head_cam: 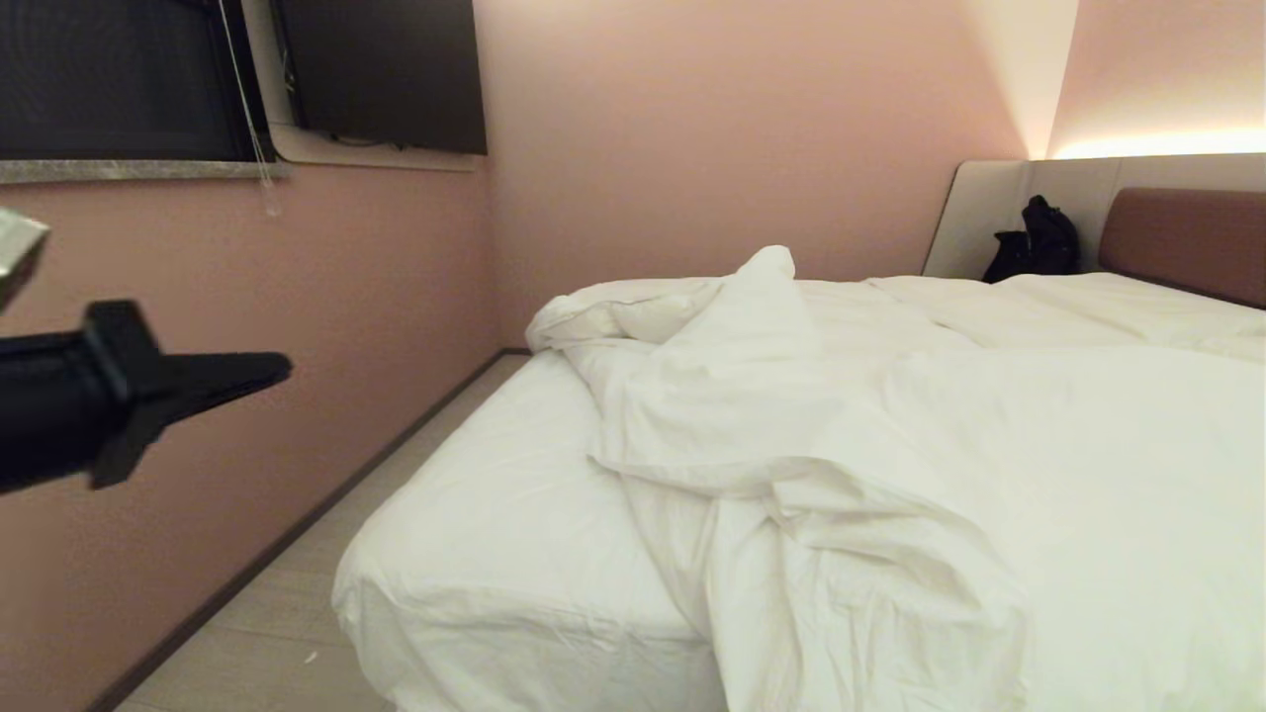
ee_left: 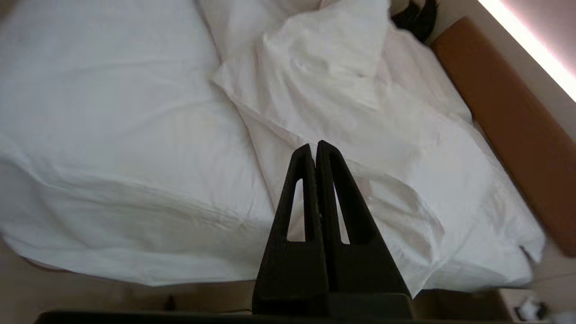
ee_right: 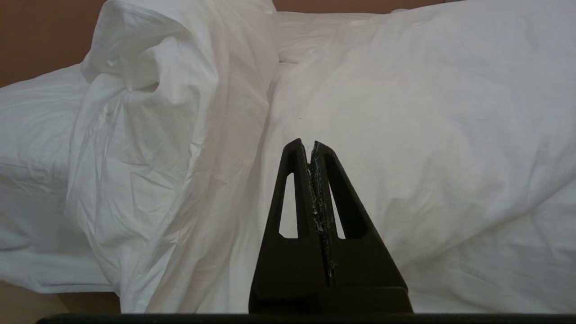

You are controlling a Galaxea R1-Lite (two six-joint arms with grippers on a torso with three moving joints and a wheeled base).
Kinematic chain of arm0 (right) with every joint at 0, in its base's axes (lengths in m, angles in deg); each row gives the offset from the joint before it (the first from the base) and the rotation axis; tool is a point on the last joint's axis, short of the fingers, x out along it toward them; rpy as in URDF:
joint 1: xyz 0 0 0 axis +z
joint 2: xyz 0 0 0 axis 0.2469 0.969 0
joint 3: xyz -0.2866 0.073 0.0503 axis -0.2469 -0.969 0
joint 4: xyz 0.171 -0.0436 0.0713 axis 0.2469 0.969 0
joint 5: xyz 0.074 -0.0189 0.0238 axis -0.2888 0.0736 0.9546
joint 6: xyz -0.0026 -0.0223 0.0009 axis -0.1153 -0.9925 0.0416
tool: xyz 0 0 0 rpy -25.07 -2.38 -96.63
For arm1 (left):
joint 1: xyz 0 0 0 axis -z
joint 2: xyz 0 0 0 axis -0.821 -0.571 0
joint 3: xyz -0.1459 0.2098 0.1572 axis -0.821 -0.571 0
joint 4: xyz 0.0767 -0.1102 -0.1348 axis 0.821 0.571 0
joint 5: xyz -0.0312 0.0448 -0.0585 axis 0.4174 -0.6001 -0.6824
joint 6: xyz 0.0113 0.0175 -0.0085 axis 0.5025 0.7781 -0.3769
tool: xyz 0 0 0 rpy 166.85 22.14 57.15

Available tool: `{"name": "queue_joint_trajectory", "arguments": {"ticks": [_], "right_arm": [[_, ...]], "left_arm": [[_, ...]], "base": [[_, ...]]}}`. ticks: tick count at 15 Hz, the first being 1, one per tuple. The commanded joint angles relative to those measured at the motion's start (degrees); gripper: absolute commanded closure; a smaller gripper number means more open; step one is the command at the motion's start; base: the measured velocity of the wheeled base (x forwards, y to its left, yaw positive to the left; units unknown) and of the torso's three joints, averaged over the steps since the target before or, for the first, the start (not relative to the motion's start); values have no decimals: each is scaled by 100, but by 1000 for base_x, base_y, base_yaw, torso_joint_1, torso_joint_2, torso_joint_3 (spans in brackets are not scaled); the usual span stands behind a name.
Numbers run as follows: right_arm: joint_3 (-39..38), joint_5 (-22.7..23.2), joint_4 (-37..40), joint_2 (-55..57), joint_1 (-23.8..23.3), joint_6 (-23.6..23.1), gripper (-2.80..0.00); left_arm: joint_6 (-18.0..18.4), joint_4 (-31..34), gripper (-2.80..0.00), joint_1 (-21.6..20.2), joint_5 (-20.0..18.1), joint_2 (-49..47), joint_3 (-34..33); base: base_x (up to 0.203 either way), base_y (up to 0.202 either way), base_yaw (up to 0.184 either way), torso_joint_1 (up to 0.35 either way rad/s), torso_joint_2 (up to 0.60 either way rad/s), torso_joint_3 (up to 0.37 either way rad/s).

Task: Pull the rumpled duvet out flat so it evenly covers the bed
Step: Hold the folded corner of the quilt

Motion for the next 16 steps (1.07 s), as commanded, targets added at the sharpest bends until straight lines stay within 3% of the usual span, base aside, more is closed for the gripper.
{"name": "queue_joint_trajectory", "arguments": {"ticks": [1, 6, 16], "right_arm": [[-1, -1, -2, -2, -4, -5, 0], [-1, 5, -2, -2, -3, -5, 0], [-1, -1, -2, -2, -4, -5, 0]], "left_arm": [[-140, -36, 0, 102, -69, -1719, 580], [-381, -134, 0, 803, -386, -3779, 2235], [-382, -203, 0, 1440, -434, -5041, 3392]], "base": [[0, 0, 0, 0, 0, 0], [0, 0, 0, 0, 0, 0], [0, 0, 0, 0, 0, 0]]}}
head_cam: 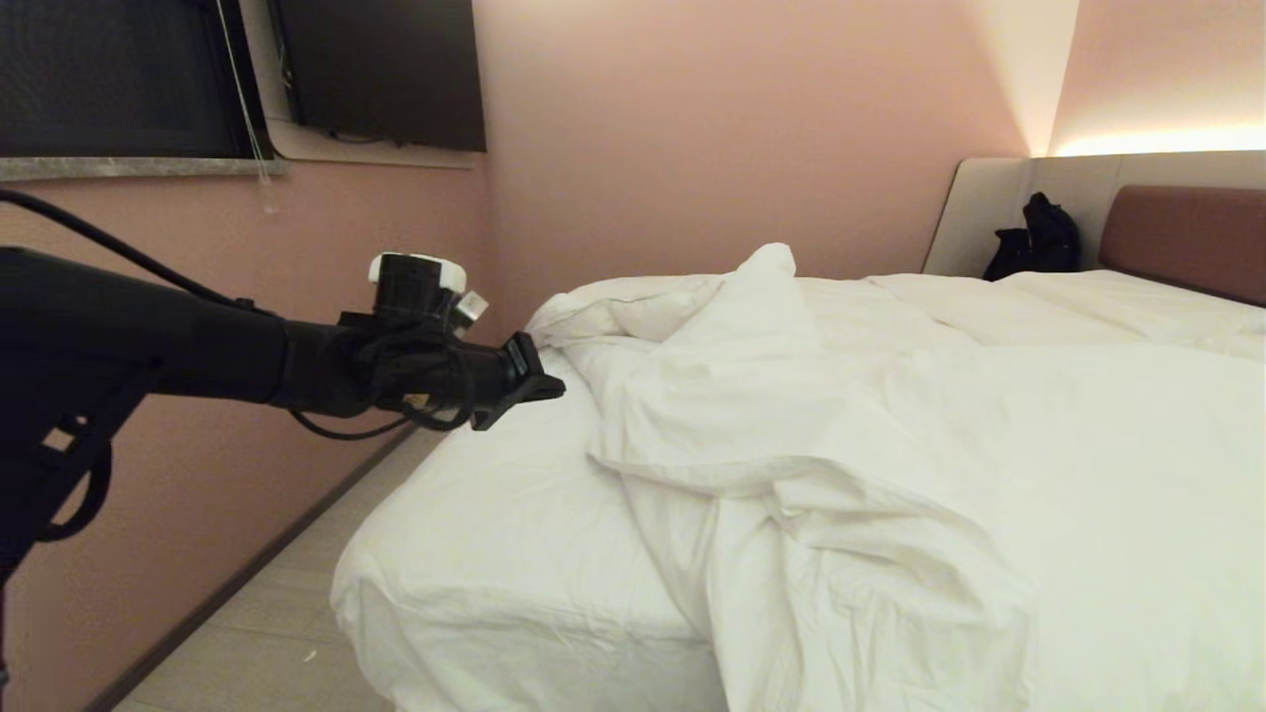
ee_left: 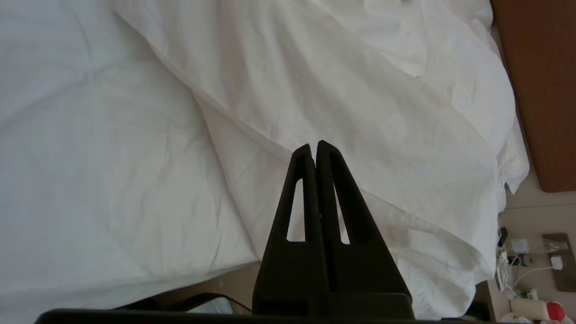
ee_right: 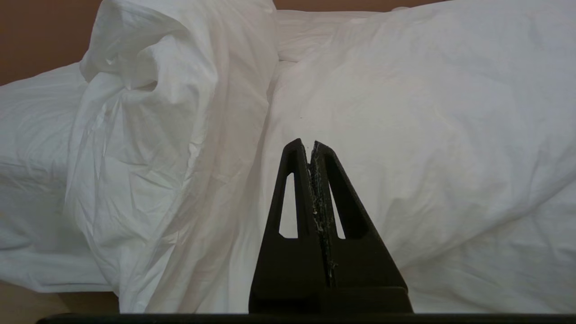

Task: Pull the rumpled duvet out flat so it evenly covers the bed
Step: Hold the folded corner of the quilt

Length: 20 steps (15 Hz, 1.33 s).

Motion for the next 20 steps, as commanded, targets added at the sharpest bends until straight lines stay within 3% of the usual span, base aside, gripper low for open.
{"name": "queue_joint_trajectory", "arguments": {"ticks": [1, 7, 8, 9, 11, 14, 16, 20], "right_arm": [[-1, 5, -3, -2, 3, -6, 0], [-1, -1, -3, -2, -4, -6, 0], [8, -1, -3, -2, -4, 3, 0], [5, -1, -3, -2, -4, -1, 0], [-1, -1, -3, -2, 5, -6, 0], [-1, -1, -3, -2, 1, -1, 0], [-1, -1, -3, -2, -4, -6, 0], [-1, -1, -3, -2, -4, -6, 0]], "left_arm": [[-29, -8, 0, 95, -6, -309, 181], [99, 60, 0, 165, 28, -934, 772], [144, 54, -280, 184, 32, -988, 806], [212, 39, -280, 211, 40, -1079, 851], [858, -22, -280, 324, 116, -1271, 797], [1127, -28, -280, 607, 264, -1439, 838], [1060, -28, -280, 770, 272, -1471, 833], [591, -36, -280, 985, 281, -1694, 1039]], "base": [[0, 0, 0, 0, 0, 0], [0, 0, 0, 0, 0, 0], [0, 0, 0, 0, 0, 0], [0, 0, 0, 0, 0, 0], [0, 0, 0, 0, 0, 0], [0, 0, 0, 0, 0, 0], [0, 0, 0, 0, 0, 0], [0, 0, 0, 0, 0, 0]]}}
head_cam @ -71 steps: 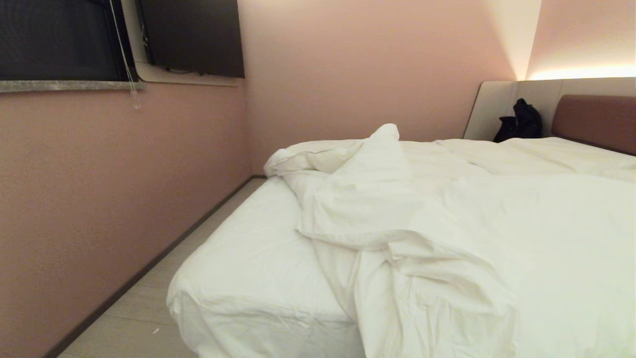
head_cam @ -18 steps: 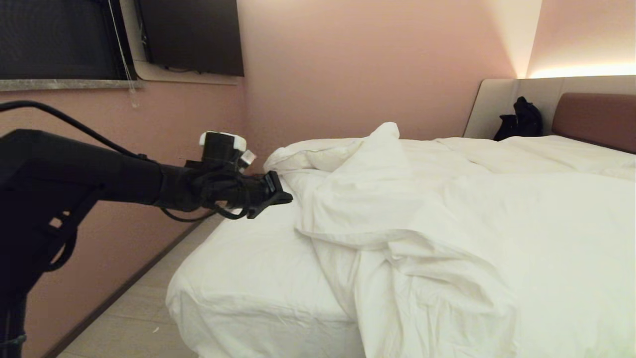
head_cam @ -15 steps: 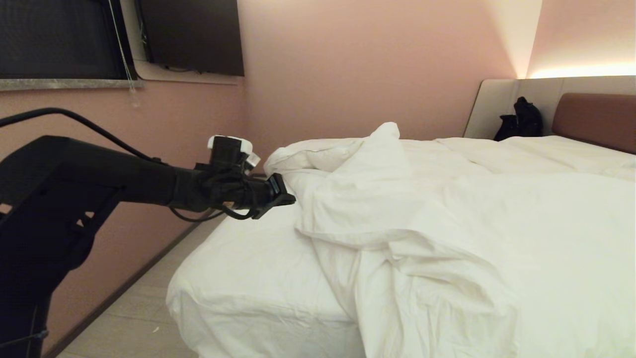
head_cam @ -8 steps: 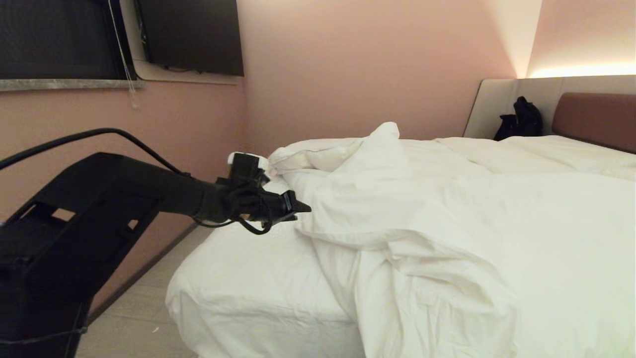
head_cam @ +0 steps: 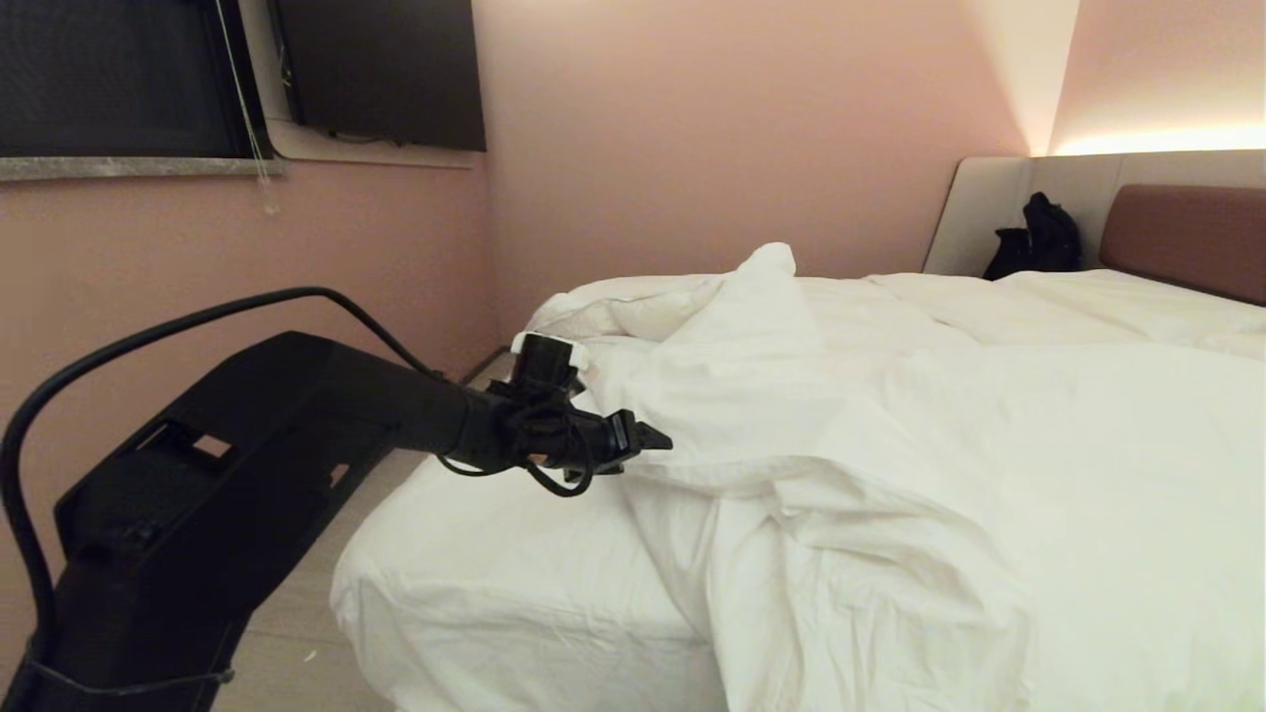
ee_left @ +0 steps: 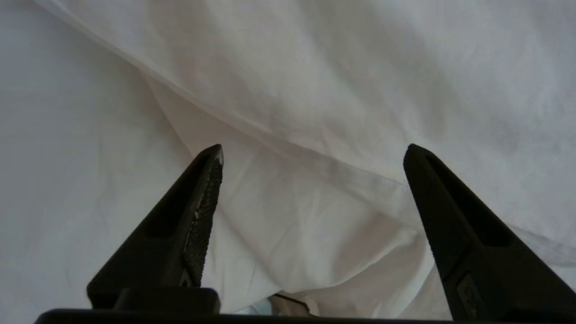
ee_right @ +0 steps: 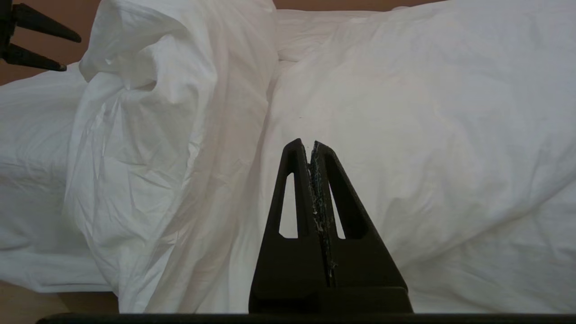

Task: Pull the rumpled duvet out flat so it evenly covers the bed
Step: Hold the folded corner of the quilt

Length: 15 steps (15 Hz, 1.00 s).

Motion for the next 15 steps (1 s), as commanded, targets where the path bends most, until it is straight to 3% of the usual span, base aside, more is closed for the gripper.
{"name": "queue_joint_trajectory", "arguments": {"ticks": [1, 4, 6, 9, 15], "right_arm": [[-1, 1, -4, -2, -4, -5, 0], [-1, 1, -4, -2, -2, -5, 0], [-1, 1, -4, -2, -4, -5, 0], [-1, 4, -4, -2, -4, -5, 0], [-1, 1, -4, -2, 5, -5, 0]], "left_arm": [[-34, -5, -280, 40, -14, -71, 54], [-195, -4, -280, 51, 3, -80, 115], [-1056, 3, -280, 63, 32, -82, 267], [-1454, 36, -280, 58, 39, -172, 417], [-1484, 101, -280, 146, 74, -194, 475]], "base": [[0, 0, 0, 0, 0, 0], [0, 0, 0, 0, 0, 0], [0, 0, 0, 0, 0, 0], [0, 0, 0, 0, 0, 0], [0, 0, 0, 0, 0, 0]]}}
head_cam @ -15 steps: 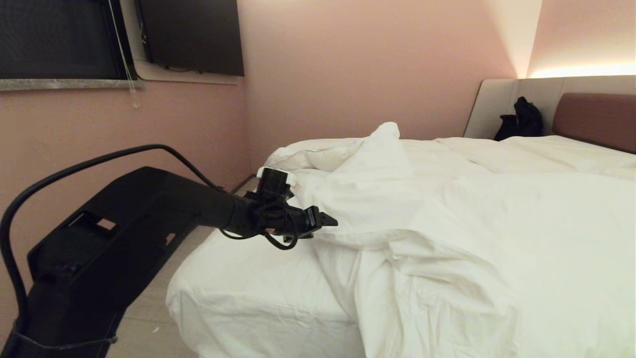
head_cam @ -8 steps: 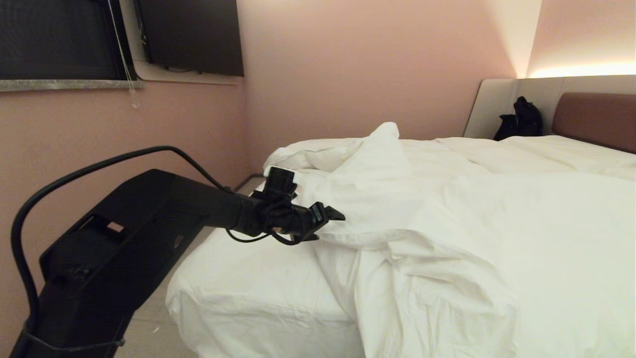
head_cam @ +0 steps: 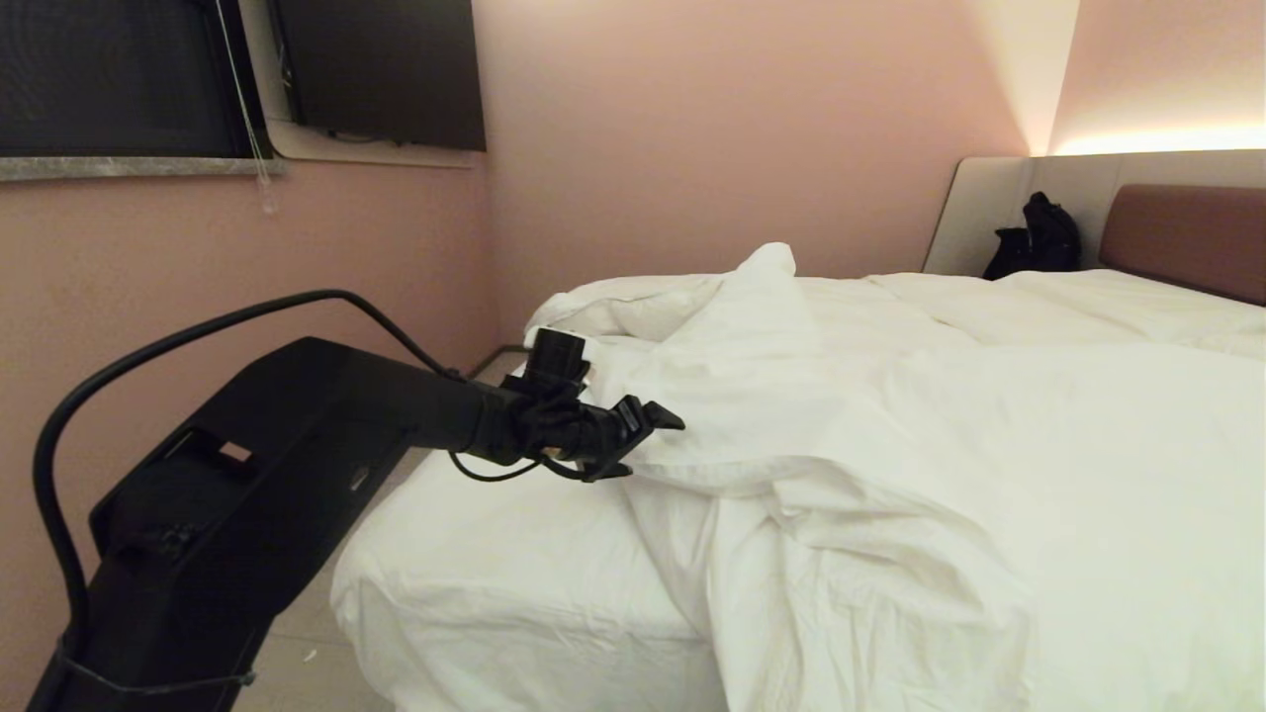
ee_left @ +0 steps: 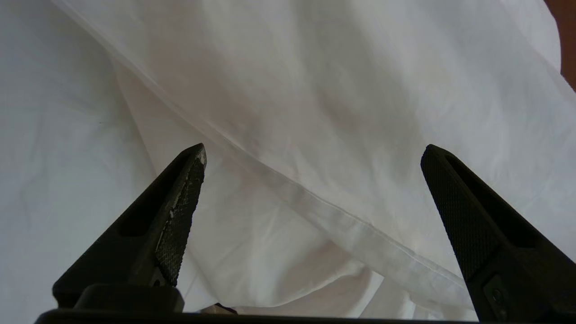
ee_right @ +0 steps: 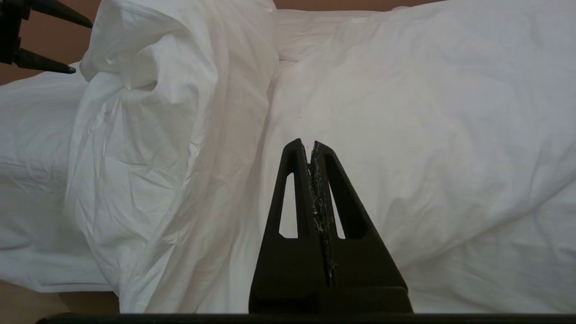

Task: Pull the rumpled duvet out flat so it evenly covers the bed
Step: Hold the folded corner of the quilt

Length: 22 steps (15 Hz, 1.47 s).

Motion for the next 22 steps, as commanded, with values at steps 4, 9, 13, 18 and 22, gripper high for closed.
{"name": "queue_joint_trajectory", "arguments": {"ticks": [4, 9, 13, 18, 22], "right_arm": [[-1, 1, -4, -2, -2, -6, 0], [-1, 1, -4, -2, -2, 3, 0], [-1, 1, -4, -2, 7, -6, 0], [-1, 1, -4, -2, -2, -6, 0], [-1, 1, -4, -2, 7, -6, 0]], "left_arm": [[43, 21, -280, 329, 217, -100, 186], [43, 88, -280, 612, 285, -121, 345], [34, 109, -280, 672, 287, -161, 388], [34, 135, -280, 663, 287, -276, 643], [17, 285, 0, 681, 287, -372, 818]], "base": [[0, 0, 0, 0, 0, 0], [0, 0, 0, 0, 0, 0], [0, 0, 0, 0, 0, 0], [0, 0, 0, 0, 0, 0], [0, 0, 0, 0, 0, 0]]}}
